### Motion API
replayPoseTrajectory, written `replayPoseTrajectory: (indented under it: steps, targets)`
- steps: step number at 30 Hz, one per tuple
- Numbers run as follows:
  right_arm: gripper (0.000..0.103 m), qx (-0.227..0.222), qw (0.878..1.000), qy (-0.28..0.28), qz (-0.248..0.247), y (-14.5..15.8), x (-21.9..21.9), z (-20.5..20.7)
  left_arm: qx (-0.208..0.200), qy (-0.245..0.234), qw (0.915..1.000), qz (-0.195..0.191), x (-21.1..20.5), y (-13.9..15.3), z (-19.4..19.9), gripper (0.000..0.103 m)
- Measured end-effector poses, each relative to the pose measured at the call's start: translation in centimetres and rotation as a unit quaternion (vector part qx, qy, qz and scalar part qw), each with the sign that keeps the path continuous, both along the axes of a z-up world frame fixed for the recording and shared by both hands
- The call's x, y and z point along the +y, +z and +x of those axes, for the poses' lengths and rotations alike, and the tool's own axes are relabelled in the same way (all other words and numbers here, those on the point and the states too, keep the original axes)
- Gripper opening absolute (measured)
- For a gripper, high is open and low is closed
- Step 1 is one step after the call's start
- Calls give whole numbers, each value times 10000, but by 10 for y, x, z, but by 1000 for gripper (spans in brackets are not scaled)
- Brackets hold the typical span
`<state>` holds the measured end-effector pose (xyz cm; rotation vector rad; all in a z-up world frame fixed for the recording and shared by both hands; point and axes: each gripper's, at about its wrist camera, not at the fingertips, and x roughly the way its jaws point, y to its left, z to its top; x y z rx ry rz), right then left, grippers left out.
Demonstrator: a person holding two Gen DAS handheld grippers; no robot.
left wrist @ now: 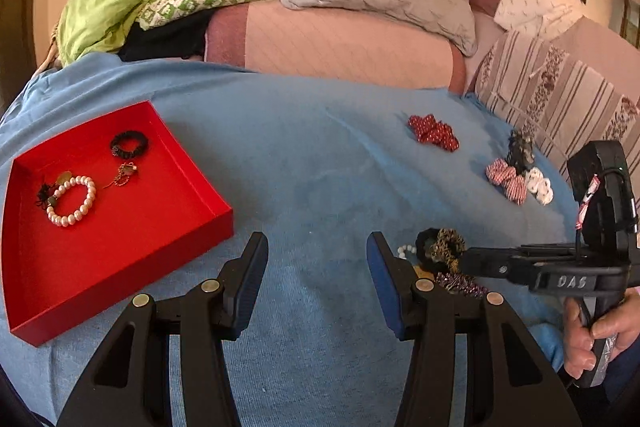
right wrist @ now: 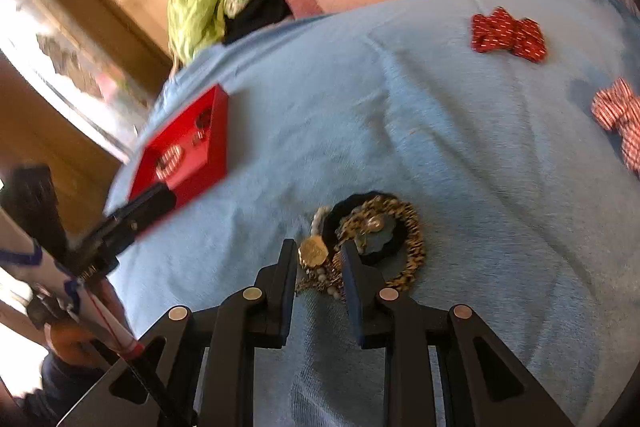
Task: Organize jewelry
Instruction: 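Move both open tools back to the remaining jewelry, then grasp the leopard-print scrunchie with right tool while left grasps black beaded bracelet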
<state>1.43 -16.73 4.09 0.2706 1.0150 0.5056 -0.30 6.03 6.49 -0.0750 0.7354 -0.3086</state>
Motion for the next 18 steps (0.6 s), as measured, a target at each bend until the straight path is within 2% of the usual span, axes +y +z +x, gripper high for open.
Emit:
replayPoseTrajectory:
  steps: [4, 9, 13, 18]
  targets:
    - [23, -91, 9986, -59, -517, -6, 12, 5, 103, -142, 9998, -33, -4, -5, 5, 50]
    - [16, -51, 9968, 16, -794, -13, 13, 6, 195, -301, 9993, -86, -10, -9, 10, 50]
    - [14, -140, 9984, -35, -543, -6, 2, 2, 253, -515, 9983, -99, -21, -11, 12, 50]
    - [14, -548, 9968, -546, 211, 19, -32, -3, 415, -768, 9957, -305, -36, -13, 23, 50]
